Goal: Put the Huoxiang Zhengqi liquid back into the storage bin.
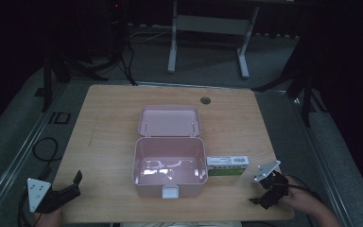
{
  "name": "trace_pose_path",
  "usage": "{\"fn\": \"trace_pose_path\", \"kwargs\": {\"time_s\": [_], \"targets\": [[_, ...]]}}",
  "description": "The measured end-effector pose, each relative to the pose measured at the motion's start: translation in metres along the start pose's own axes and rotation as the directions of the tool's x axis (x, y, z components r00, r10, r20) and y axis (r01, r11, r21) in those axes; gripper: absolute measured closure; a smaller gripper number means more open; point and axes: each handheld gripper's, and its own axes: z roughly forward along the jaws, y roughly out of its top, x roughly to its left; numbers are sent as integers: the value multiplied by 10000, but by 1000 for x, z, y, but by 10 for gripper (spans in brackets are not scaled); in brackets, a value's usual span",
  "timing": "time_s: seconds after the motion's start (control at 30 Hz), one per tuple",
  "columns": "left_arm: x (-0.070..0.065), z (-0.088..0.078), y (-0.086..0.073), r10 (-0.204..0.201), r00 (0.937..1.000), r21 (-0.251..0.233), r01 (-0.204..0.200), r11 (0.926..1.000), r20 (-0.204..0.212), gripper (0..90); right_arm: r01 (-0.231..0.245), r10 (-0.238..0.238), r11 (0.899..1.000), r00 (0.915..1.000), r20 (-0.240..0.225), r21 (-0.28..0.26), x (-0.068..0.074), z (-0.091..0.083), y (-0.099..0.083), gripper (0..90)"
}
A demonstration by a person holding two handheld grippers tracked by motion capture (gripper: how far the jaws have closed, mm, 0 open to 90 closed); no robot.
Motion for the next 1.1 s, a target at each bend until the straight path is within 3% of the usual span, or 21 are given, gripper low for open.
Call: {"fn": "trace_pose_path", "kwargs": {"time_s": [0.07, 0.23, 0.43, 0.53, 0.67, 0.77, 0.8, 0.87, 0.97, 1.1], "targets": [[0, 0, 0, -7, 10000, -8, 7, 10000, 15, 1, 351, -345, 9974, 9994, -94, 635, 3, -2, 9, 115], [0, 0, 0, -6, 10000, -2, 6, 10000, 28, 1, 997, -926, 9829, 9943, -524, 1548, 8, -5, 28, 130], [0, 0, 0, -8, 10000, 14, 8, 10000, 53, 1, 1562, -1310, 9524, 9851, -1115, 2617, 13, -7, 46, 143], [0, 0, 0, -18, 10000, 18, 17, 10000, 64, 1, 1830, -1550, 9456, 9803, -1222, 2688, 16, -7, 52, 143], [0, 0, 0, -26, 10000, 17, 26, 10000, 78, 1, 2299, -1903, 9265, 9692, -1564, 2978, 20, -6, 67, 140], [0, 0, 0, -41, 10000, 6, 41, 10000, 84, 1, 2492, -2078, 9215, 9644, -1638, 2979, 23, -6, 72, 139], [0, 0, 0, -29, 10000, 17, 29, 10000, 93, 1, 2782, -2347, 9139, 9563, -1745, 2956, 26, -6, 78, 122], [0, 0, 0, -26, 9999, 23, 26, 10000, 113, 1, 3006, -2590, 9075, 9503, -1727, 2934, 29, -7, 81, 122], [0, 0, 0, -15, 9999, 18, 15, 10000, 134, 1, 3031, -2504, 9055, 9467, -2027, 2969, 30, -7, 89, 123], [-1, 0, 0, -9, 9999, 23, 8, 10000, 165, 1, 3337, -2803, 8905, 9378, -2049, 3092, 34, -6, 101, 142]]}}
